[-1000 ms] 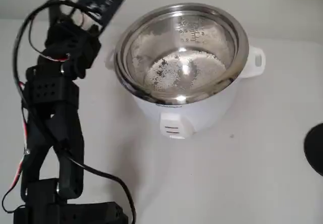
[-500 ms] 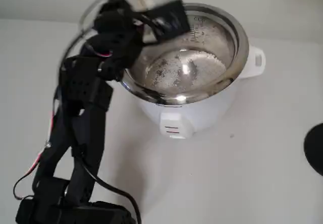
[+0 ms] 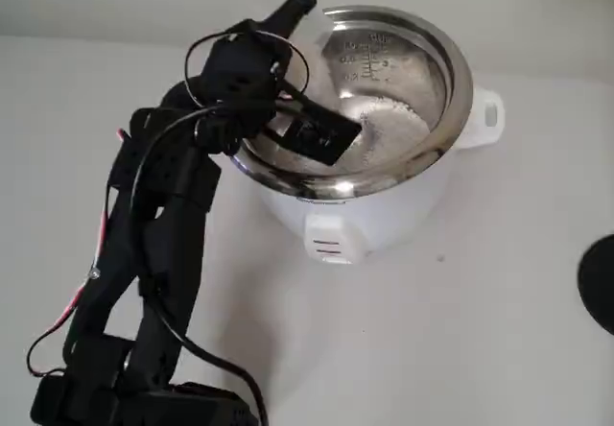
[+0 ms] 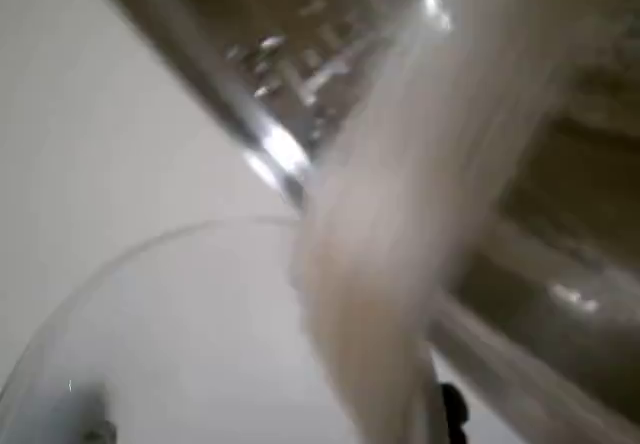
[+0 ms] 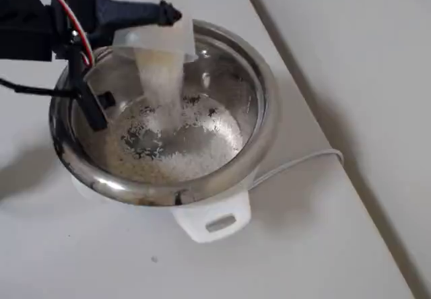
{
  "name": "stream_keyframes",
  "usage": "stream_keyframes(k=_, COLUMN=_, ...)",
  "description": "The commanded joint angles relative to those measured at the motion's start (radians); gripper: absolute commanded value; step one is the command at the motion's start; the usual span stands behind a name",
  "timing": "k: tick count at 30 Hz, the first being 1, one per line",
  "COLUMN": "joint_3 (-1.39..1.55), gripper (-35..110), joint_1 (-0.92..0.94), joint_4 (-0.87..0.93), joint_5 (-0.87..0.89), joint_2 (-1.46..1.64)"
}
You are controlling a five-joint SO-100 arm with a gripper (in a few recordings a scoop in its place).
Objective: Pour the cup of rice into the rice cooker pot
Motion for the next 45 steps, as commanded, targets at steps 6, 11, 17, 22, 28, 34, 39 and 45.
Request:
stream_keyframes(k=6, joint_3=-0.043, gripper=0, joint_1=0.003, joint_4=0.005, joint_5=0.150, joint_2=0.009)
stream_keyframes(k=11, joint_3=-0.041, gripper=0, joint_1=0.003, joint_4=-0.006, joint_5=0.112, joint_2=0.009)
stream_keyframes(k=17, joint_3=-0.087, gripper=0, joint_1=-0.018, joint_4=-0.112, joint_5=-0.272, joint_2=0.025)
stream_keyframes(k=22, joint_3=-0.150, gripper=0, joint_1=-0.118, joint_4=-0.166, joint_5=-0.730, joint_2=0.049)
stream_keyframes(k=28, joint_3=-0.074, gripper=0, joint_1=-0.319, joint_4=-0.143, joint_5=-1.411, joint_2=0.127)
stream_keyframes(k=34, joint_3=0.265, gripper=0, joint_1=-0.474, joint_4=-0.192, joint_5=-1.833, joint_2=0.272)
stream_keyframes(k=39, joint_3=0.727, gripper=3, joint_1=-0.520, joint_4=-0.476, joint_5=-2.066, joint_2=0.388)
stream_keyframes(k=45, joint_3=1.092, gripper=10, joint_1=-0.515, joint_4=-0.948, joint_5=-2.118, joint_2=0.301)
